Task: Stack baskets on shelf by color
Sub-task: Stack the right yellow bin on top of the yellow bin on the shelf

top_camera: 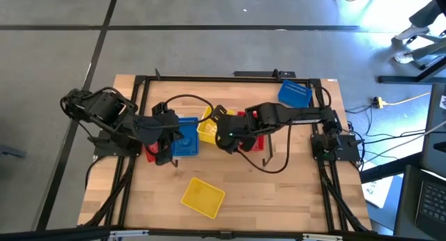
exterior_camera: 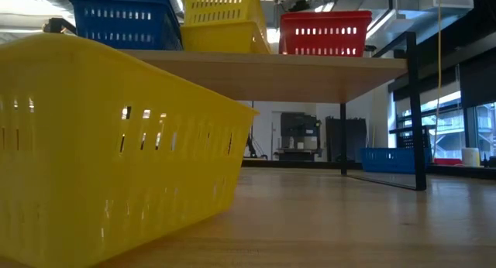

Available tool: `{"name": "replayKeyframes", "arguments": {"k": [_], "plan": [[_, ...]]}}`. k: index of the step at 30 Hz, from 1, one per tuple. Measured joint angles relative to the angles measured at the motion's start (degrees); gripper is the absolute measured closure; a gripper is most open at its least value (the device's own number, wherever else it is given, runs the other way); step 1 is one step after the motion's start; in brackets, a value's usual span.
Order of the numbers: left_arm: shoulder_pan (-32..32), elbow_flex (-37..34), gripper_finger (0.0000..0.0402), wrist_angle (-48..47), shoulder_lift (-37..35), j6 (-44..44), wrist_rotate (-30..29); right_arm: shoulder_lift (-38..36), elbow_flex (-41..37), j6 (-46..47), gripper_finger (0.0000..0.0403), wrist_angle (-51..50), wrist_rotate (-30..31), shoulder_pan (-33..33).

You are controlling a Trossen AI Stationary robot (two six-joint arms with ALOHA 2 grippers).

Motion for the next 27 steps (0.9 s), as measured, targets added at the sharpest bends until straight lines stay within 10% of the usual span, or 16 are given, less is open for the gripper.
{"name": "replayKeyframes", "arguments": {"k": [27], "plan": [[0.9, 0.0, 0.0401, -2.3, 0.0, 0.2, -0.2, 0.2, 0.0, 13.1, 0.0403, 5.1, -21.9, -5.9]]}}
